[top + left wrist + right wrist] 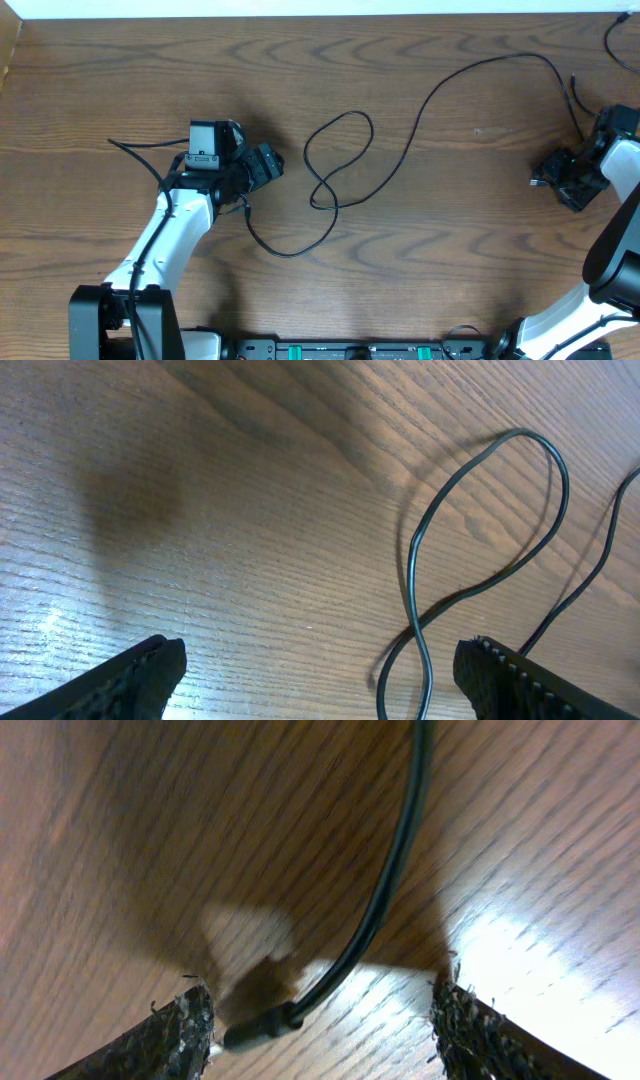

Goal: Untangle cables

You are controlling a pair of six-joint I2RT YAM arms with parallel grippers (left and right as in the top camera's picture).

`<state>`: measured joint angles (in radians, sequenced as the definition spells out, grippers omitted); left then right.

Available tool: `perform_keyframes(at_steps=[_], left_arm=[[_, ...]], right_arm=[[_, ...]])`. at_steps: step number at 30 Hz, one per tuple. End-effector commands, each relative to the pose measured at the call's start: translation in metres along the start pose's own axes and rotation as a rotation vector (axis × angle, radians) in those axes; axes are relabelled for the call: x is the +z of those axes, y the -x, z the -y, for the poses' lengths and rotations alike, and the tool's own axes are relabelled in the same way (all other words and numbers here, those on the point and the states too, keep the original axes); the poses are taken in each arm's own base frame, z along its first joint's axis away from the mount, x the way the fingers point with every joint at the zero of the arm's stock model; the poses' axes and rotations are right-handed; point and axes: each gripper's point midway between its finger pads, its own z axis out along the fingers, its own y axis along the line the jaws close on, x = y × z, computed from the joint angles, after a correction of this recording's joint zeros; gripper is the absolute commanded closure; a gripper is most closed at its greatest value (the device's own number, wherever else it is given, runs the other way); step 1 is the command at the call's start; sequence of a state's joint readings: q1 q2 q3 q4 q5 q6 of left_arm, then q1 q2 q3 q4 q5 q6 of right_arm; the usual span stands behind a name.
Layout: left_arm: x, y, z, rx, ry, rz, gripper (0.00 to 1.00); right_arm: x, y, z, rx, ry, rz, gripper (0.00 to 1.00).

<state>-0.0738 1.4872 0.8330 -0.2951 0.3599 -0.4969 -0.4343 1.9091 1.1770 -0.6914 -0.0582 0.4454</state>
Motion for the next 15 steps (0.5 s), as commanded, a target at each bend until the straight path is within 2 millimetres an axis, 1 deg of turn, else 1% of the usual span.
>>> perform_keyframes(at_steps=[1,5,7,8,10,12,13,15], left_arm=[[-0.001,0.007,0.003,0.011,0.006,0.014,0.09],[-0.001,0.007,0.003,0.011,0.006,0.014,0.09],[-0.001,0.007,0.003,0.011,0.006,0.014,0.09],[-0.001,0.007,0.003,0.011,0.006,0.014,0.09],[-0.001,0.007,0.003,0.011,0.006,0.014,0.09],[-0.001,0.007,0.003,0.011,0.006,0.014,0.09],[-0.001,0.007,0.003,0.011,0.006,0.014,0.09],[-0.001,0.007,0.003,0.011,0.006,0.014,0.09]], right_arm=[[0.016,-0.013,0.011,0.027,-0.045,-0.037,0.29],[0.016,-0.006,0.015,0.063,-0.073,0.000,0.26],[0.016,-0.001,0.018,0.081,-0.090,0.024,0.27],[0.016,0.000,0.019,0.084,-0.097,0.032,0.30],[0.015,0.002,0.022,0.098,-0.113,0.043,0.43],[0.015,0.002,0.022,0.097,-0.113,0.043,0.61],[0.015,0.002,0.022,0.097,-0.113,0.043,0.75],[0.015,0.001,0.021,0.096,-0.113,0.041,0.92]])
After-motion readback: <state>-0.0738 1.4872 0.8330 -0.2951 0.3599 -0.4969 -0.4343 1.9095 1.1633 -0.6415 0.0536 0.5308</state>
